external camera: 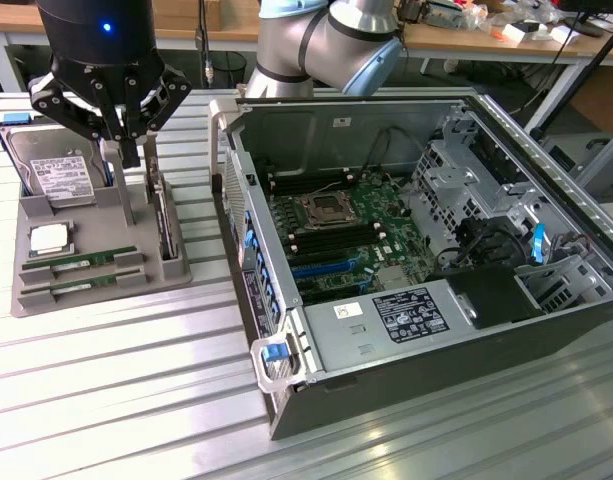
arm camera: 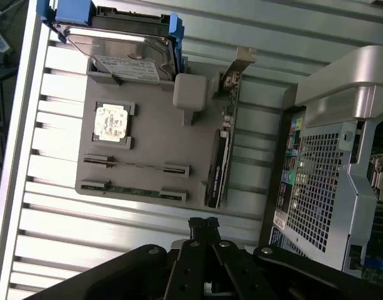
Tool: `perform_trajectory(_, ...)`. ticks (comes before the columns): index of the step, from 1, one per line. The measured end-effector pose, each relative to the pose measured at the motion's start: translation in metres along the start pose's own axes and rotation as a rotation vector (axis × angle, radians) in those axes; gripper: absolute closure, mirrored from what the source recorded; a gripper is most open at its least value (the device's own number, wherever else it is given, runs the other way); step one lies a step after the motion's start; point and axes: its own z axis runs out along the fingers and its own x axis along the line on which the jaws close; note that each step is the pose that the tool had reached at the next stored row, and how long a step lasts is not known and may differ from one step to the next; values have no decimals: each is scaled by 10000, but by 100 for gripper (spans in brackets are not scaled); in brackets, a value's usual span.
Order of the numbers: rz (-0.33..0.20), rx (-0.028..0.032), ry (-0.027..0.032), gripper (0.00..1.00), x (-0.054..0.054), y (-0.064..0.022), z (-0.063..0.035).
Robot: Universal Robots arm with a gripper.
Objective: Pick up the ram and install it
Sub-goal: 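Pick up the ram and move it above insertion slot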
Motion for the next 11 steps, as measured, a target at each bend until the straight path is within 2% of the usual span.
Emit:
perform_trajectory(4, -407, -10, 18, 89, 0, 0, 0)
perform_trajectory(11, -815, -20, 36, 89, 0, 0, 0)
